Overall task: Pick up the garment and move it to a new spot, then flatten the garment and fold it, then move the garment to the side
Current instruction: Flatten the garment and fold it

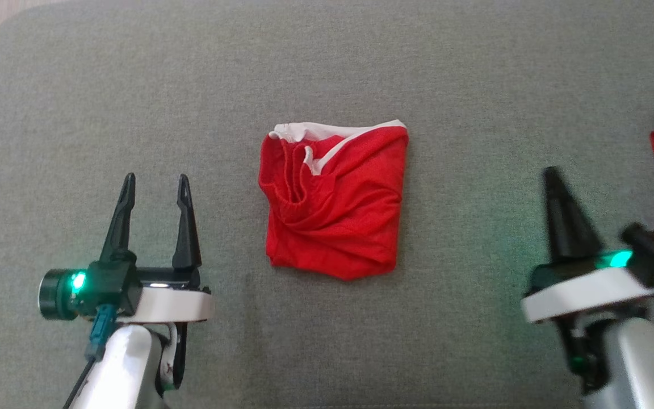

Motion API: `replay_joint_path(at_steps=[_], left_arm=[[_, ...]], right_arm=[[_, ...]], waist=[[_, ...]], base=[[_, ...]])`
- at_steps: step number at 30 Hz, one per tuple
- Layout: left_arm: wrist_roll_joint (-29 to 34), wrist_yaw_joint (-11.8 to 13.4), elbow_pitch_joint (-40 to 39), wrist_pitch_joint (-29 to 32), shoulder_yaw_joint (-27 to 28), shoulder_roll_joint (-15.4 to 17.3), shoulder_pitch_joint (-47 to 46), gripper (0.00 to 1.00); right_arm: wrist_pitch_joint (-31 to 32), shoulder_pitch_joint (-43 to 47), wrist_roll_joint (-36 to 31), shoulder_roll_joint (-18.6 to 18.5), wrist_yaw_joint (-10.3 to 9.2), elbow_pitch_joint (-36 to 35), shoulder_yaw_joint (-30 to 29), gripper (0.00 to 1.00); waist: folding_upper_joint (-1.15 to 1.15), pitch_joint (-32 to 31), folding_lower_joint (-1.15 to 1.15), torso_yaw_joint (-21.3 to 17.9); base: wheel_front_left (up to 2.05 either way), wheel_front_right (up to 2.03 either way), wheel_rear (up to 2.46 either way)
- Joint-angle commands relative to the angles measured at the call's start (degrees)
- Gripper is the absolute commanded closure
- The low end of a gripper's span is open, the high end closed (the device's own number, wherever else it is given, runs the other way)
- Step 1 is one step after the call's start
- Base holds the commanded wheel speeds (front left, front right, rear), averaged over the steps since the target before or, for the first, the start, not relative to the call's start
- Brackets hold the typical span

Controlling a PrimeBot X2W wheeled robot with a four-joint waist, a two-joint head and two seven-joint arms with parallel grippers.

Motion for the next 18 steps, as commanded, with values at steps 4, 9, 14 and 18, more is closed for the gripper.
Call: replay_joint_path(at_steps=[4, 9, 14, 18], left_arm=[[0.0, 0.3, -1.5, -0.2, 1.3, 1.1, -2.1, 0.0], [0.0, 0.0, -1.2, -0.4, 0.6, 0.5, -3.5, 0.0], [0.1, -0.2, -0.5, -0.6, -0.2, -0.5, -4.3, 0.0], [0.0, -0.4, 0.1, -0.7, -0.5, -1.2, -4.5, 0.0]], right_arm=[[0.9, -6.0, 1.3, -0.2, -0.04, 2.1, 8.4, 1.0], [1.2, -13.9, 3.3, 1.1, -0.04, 10.8, 20.3, 1.0], [2.0, -21.4, 5.4, 2.1, -0.04, 20.6, 28.7, 1.0], [3.9, -25.3, 6.4, 2.6, -0.04, 27.5, 31.9, 1.0]], waist=[[0.0, 0.9, 0.0, 0.8], [0.0, 1.9, 0.0, 3.1], [0.0, 2.5, 0.0, 5.9], [0.0, 2.7, 0.0, 7.9]], base=[[0.0, 0.0, 0.0], [0.0, 0.0, 0.0], [0.0, 0.0, 0.0], [0.0, 0.0, 0.0]])
